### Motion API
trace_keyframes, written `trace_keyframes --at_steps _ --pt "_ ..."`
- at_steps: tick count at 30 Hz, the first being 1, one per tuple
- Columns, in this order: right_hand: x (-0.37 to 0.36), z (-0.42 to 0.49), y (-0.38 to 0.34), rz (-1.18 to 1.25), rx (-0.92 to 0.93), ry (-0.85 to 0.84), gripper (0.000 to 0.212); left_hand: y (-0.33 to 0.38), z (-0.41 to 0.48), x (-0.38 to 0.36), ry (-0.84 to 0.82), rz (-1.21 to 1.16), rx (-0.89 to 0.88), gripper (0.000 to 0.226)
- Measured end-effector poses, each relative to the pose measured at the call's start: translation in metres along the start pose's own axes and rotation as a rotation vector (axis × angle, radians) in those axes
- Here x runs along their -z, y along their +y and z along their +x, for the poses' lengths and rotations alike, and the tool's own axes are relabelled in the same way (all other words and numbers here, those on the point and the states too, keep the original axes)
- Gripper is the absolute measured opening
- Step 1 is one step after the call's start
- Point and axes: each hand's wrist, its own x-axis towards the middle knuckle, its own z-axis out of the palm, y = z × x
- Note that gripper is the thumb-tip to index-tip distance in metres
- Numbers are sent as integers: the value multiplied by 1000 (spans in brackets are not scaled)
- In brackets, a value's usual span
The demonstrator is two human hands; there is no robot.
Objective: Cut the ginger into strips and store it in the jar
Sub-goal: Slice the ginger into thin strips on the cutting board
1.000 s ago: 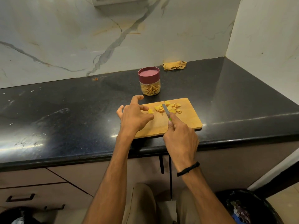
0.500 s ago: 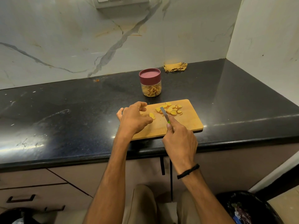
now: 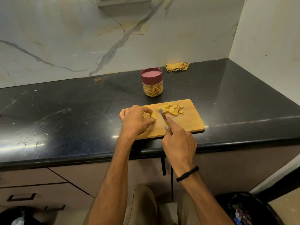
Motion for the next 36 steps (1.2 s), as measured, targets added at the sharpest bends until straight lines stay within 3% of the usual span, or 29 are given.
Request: trace_keyframes --at_steps 24,36 --pt "-4 5 -15 -250 132 -55 53 5 -1 -3 8 11 2 24" --pt "15 -32 -3 -335 57 -105 64 11 -1 2 -13 65 78 28"
